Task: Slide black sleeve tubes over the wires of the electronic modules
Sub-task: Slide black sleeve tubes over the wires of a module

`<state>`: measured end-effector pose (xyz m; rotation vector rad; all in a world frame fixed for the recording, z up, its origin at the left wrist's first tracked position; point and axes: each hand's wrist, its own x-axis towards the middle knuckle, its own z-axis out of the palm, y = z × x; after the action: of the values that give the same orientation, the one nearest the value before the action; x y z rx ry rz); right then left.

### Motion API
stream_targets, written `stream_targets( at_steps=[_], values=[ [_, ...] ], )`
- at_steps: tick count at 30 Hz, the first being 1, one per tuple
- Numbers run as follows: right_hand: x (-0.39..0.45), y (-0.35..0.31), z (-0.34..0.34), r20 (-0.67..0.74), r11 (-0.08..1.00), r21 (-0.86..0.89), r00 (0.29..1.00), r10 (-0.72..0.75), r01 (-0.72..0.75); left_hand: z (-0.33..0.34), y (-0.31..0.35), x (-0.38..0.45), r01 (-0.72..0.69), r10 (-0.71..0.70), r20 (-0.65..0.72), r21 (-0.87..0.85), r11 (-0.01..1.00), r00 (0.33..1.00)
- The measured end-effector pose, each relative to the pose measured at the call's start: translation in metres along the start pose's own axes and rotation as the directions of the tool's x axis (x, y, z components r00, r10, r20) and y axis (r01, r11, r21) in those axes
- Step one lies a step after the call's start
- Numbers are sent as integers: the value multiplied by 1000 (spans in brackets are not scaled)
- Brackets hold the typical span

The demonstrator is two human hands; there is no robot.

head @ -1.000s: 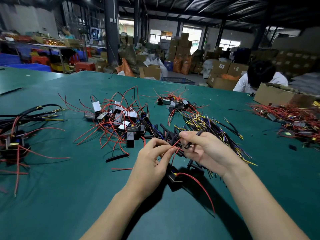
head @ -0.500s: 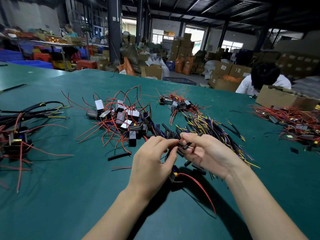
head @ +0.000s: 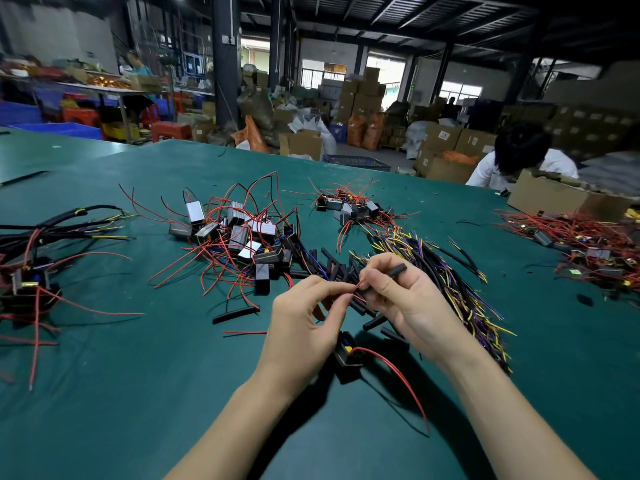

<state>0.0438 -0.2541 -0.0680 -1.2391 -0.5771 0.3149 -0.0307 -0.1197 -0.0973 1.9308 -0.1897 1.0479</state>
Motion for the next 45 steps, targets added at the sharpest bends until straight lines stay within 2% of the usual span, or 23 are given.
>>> stream_targets(
  at_steps=[3, 5, 7, 11, 13, 18, 25, 34, 41, 43, 45],
  values=[
    [0, 9, 4, -90, 980, -144, 985, -148, 134, 0, -1, 1, 68, -68, 21, -36, 997, 997],
    [0, 11, 5, -129, 965, -200, 972, -195, 167, 0, 0, 1, 111, -111, 17, -55, 992, 994],
    [0, 9, 7, -126, 971, -186, 976, -178, 153, 1, 0, 1, 140, -140, 3, -67, 988, 990],
    [5, -6, 0, -160, 990, 124, 986, -52, 72, 2, 1, 0, 180, -181, -4, -87, 980, 983],
    [4, -15, -4, -164, 980, 184, 985, -45, 75, 2, 2, 0, 184, -184, 0, -94, 978, 983],
    [1, -20, -3, -152, 994, 89, 987, -52, 66, 1, 4, 0, 179, -180, 4, -90, 980, 984],
    [1, -16, 2, -142, 996, 41, 987, -72, 78, 2, 4, -1, 183, -184, -7, -88, 979, 983],
    [2, -12, 6, -153, 988, 110, 984, -95, 112, 1, 4, -1, 172, -174, -11, -88, 981, 985],
    [1, -11, 7, -114, 989, 85, 987, -112, 122, 2, 5, -1, 169, -170, -8, -87, 982, 985],
    [1, -12, 6, -110, 991, 51, 987, -115, 121, 1, 5, -1, 166, -167, -8, -91, 982, 986],
    [1, -14, 3, -103, 992, -54, 988, -117, 112, 2, 4, -1, 165, -167, -10, -89, 982, 986]
  ],
)
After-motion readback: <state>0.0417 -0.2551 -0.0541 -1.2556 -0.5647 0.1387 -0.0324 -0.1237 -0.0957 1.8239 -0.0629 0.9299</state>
